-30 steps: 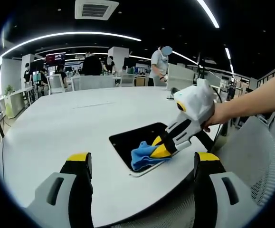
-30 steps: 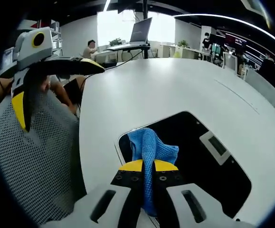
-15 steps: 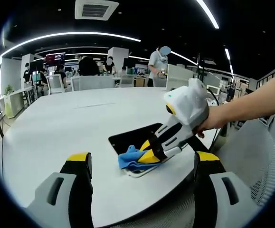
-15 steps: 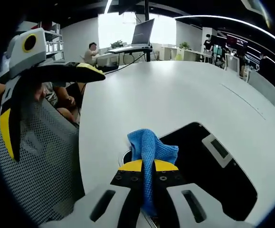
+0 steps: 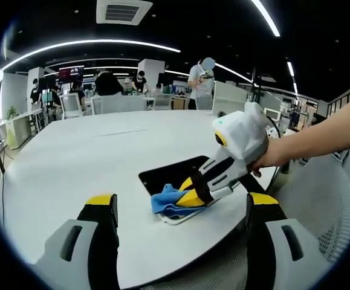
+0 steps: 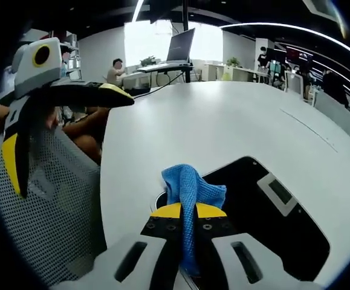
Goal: Wipe the mirror surface with the cleaning cloth until all visible marks leave the cleaned area.
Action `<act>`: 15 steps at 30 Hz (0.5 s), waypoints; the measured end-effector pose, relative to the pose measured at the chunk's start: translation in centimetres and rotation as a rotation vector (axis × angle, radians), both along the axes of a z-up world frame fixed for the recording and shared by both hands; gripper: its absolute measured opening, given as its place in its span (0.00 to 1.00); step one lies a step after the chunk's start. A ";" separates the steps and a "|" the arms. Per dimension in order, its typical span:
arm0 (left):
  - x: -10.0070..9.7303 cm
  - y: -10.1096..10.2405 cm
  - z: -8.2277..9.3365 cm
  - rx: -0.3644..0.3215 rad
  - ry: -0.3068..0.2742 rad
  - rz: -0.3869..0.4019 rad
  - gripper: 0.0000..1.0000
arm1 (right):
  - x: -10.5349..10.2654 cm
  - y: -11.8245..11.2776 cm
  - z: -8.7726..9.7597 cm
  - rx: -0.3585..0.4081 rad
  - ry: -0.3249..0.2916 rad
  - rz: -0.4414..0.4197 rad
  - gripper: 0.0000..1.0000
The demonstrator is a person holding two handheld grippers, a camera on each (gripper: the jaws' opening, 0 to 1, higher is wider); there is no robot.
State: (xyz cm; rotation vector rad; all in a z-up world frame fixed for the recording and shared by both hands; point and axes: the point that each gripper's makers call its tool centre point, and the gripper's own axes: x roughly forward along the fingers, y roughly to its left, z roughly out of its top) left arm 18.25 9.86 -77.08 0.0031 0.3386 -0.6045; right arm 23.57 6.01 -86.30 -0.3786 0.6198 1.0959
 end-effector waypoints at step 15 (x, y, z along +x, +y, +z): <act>0.0 0.0 0.0 -0.001 -0.001 0.000 0.86 | 1.2 0.1 0.0 -0.043 -0.041 0.007 0.01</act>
